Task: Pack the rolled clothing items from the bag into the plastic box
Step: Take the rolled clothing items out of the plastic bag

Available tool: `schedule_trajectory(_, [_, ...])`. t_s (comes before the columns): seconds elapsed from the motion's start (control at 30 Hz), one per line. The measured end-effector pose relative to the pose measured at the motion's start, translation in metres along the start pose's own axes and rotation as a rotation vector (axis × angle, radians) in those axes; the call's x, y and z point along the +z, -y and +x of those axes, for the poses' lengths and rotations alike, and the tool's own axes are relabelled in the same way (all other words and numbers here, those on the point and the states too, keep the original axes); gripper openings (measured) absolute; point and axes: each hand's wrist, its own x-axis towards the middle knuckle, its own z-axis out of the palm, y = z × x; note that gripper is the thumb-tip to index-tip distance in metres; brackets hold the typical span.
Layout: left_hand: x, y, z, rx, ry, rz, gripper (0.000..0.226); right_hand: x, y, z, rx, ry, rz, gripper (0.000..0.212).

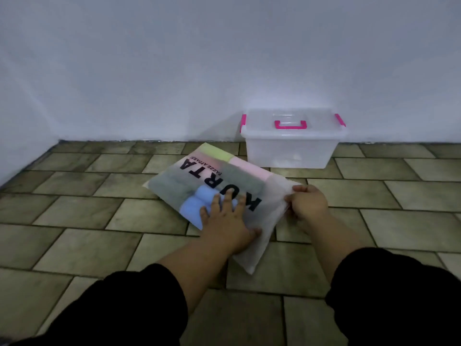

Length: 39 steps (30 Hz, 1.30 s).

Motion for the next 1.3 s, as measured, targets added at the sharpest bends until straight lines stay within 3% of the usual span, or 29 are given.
schedule_trajectory(0.07, [0.006, -0.025, 0.001, -0.052, 0.023, -0.032, 0.091, -0.013, 0.004, 0.005, -0.033, -0.038, 0.033, 0.030])
schedule_trajectory(0.13, [0.006, -0.044, 0.006, -0.114, 0.053, -0.097, 0.091, -0.026, 0.007, -0.002, 0.036, 0.032, 0.111, 0.032])
schedule_trajectory(0.27, [0.005, -0.056, 0.021, -0.179, 0.028, -0.205, 0.090, -0.052, -0.005, -0.049, 0.237, 0.449, -0.104, 0.022])
schedule_trajectory(0.33, [0.005, -0.056, 0.025, -0.180, 0.015, -0.217, 0.090, -0.051, -0.014, -0.072, 0.248, 0.566, -0.206, 0.021])
schedule_trajectory(0.5, [0.005, -0.047, 0.018, -0.040, -0.002, -0.217, 0.081, -0.040, -0.020, -0.085, 0.179, 0.532, -0.327, 0.017])
schedule_trajectory(0.67, [0.018, -0.024, -0.020, 0.486, -0.125, -0.212, 0.048, -0.062, -0.023, -0.083, 0.257, 0.611, -0.236, 0.010])
schedule_trajectory(0.73, [0.025, -0.019, -0.032, 0.596, -0.173, -0.156, 0.037, -0.064, -0.024, -0.083, 0.260, 0.612, -0.201, 0.008])
schedule_trajectory(0.87, [0.022, -0.023, -0.030, 0.697, -0.406, -0.081, 0.014, -0.061, -0.019, -0.082, 0.197, 0.589, -0.192, 0.014])
schedule_trajectory(0.93, [0.016, -0.027, -0.022, 0.754, -0.448, -0.101, 0.015, -0.061, -0.016, -0.079, 0.187, 0.592, -0.210, 0.014])
schedule_trajectory(1.07, [0.013, -0.030, -0.010, 0.810, -0.314, -0.220, 0.017, -0.059, -0.015, -0.071, 0.218, 0.624, -0.233, 0.015])
schedule_trajectory(1.17, [0.011, -0.031, -0.006, 0.756, -0.244, -0.383, 0.016, -0.053, -0.004, -0.057, 0.202, 0.594, -0.298, 0.013])
schedule_trajectory(1.3, [0.010, -0.024, -0.003, 0.703, -0.184, -0.528, 0.011, -0.059, 0.012, -0.037, 0.239, 0.665, -0.366, 0.027])
